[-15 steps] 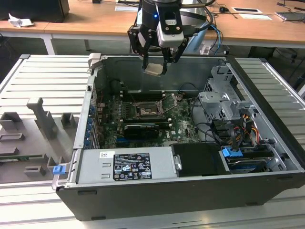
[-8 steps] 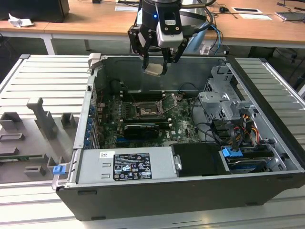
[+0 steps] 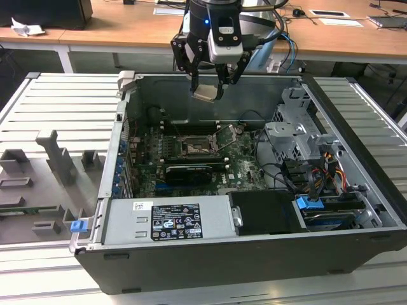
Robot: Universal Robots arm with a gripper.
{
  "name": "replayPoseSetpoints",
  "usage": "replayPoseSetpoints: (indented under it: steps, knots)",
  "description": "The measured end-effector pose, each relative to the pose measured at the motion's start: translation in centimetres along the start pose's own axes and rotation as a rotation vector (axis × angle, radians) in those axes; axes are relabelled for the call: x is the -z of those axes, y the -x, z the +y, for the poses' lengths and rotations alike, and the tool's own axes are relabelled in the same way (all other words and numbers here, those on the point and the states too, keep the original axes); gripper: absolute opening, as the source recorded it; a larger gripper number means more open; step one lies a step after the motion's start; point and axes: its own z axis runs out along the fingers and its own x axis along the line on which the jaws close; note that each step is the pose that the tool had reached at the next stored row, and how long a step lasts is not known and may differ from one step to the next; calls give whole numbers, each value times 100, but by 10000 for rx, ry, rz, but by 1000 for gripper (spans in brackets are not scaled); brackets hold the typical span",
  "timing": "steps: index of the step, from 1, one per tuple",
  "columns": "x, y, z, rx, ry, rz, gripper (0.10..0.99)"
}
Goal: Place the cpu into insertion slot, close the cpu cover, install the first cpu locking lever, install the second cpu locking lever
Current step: 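Place the cpu into insertion slot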
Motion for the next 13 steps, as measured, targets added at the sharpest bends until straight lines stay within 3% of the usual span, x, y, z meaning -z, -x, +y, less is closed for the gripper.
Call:
replayPoseSetpoints:
  steps: [13]
  knots:
    - [-5,0,0,-261,6,-23,545]
